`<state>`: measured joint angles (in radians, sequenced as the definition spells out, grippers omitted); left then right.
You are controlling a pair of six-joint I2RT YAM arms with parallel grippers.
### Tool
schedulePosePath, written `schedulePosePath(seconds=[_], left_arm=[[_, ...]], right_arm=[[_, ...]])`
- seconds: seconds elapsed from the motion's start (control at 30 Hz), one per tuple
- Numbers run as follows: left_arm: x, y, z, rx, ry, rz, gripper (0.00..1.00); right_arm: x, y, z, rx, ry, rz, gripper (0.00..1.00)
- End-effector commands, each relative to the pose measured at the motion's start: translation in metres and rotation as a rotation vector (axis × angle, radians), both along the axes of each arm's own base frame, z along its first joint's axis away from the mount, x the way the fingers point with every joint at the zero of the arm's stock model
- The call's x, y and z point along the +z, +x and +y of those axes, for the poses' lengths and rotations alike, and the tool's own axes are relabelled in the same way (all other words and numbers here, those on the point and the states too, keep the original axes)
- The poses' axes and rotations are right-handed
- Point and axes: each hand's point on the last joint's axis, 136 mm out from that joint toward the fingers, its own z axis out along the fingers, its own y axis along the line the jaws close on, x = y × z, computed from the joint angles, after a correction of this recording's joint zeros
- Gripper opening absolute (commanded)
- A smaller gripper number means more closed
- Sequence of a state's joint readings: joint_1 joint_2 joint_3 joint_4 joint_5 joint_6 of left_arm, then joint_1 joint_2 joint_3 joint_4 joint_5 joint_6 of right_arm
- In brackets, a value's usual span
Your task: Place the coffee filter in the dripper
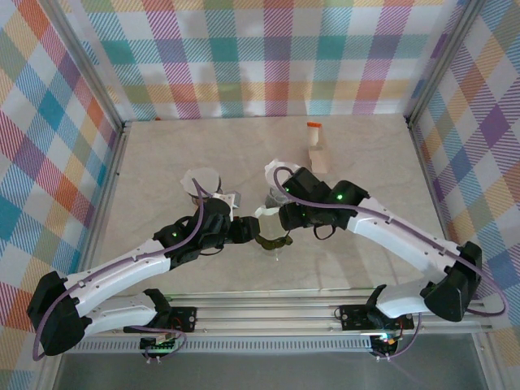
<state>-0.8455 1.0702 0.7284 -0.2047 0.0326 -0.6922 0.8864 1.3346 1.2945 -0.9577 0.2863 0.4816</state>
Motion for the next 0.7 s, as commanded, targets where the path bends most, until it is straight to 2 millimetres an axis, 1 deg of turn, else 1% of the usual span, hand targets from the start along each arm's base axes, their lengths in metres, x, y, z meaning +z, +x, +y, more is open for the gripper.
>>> schedulePosePath(seconds=[0.0,0.1,0.17,0.33,0.5,0.67], left_arm=[[0.002,0.004,0.004,0.027,-0.012,-0.008,0.52],[0.005,0.004,0.004,0.030,-0.024,-0.016,0.56],[0.008,0.004,0.005,0.031,-0.029,-0.021,0.58],[0.017,0.003,0.007,0.034,-0.045,-0.037,0.63],[0.021,0.001,0.010,0.039,-0.051,-0.046,0.67],[0.024,0.001,0.014,0.052,-0.052,-0.052,0.67]], right_arm=[[0.017,-0.002,0.005,0.025,0.081,-0.048,0.70],[0.026,-0.001,0.002,0.012,0.114,-0.090,0.71],[0.029,0.000,-0.001,0.001,0.114,-0.102,0.71],[0.032,-0.001,-0.005,-0.010,0.112,-0.110,0.72],[0.037,0.001,-0.008,-0.022,0.118,-0.130,0.72],[0.034,-0.002,-0.005,-0.004,0.123,-0.113,0.72]])
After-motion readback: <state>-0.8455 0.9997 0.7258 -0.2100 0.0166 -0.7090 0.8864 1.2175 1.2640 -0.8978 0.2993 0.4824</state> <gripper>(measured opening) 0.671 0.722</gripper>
